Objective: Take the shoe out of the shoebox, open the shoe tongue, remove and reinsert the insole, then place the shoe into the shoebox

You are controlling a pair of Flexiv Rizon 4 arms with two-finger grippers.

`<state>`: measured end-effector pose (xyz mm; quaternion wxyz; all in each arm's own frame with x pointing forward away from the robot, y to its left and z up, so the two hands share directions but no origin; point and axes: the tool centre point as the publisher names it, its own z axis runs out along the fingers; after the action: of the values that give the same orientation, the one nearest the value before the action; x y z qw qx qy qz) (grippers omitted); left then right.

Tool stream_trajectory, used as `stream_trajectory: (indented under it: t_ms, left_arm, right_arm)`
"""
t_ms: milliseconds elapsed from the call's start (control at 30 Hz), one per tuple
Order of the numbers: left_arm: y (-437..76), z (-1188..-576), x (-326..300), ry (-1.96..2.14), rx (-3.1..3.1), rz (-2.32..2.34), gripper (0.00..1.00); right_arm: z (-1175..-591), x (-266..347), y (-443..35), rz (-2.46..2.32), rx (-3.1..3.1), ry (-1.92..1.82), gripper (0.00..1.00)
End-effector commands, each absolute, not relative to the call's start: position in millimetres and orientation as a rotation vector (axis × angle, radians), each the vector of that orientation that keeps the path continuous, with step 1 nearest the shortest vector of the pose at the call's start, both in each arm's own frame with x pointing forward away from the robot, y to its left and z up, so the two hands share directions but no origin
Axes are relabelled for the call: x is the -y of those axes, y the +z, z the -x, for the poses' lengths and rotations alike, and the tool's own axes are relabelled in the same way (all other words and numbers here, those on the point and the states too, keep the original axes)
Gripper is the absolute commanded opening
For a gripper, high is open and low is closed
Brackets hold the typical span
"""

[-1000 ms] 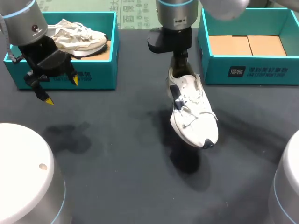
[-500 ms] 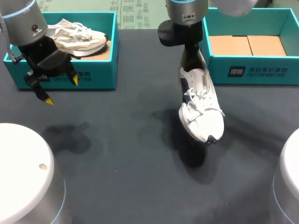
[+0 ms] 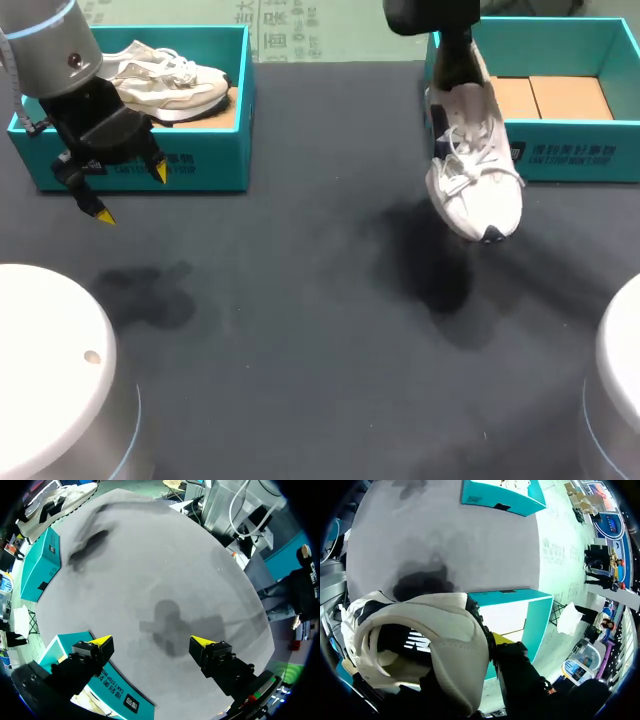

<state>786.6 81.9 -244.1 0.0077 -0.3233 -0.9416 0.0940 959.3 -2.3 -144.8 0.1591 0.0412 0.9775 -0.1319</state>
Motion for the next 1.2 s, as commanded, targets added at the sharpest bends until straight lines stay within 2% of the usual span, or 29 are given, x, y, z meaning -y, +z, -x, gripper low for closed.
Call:
stream_trajectory:
  t_ms: [33, 633, 1200]
  left_arm:
    - [-244.2, -785.5, -82.3, 0.290, 2.946, 1.012, 1.00]
    - [-244.2, -785.5, -82.3, 0.290, 2.946, 1.012, 1.00]
    - [-244.2, -785.5, -82.3, 0.290, 2.946, 1.012, 1.00]
  right_arm:
    - [-994.4, 28.0, -132.5, -0.109, -2.819, -0.381, 0.00]
    - [-1008.7, 36.8, -125.6, -0.138, -2.797, -0.403, 0.00]
    - [-1121.8, 166.0, -108.3, -0.082, -2.764, -0.472, 0.00]
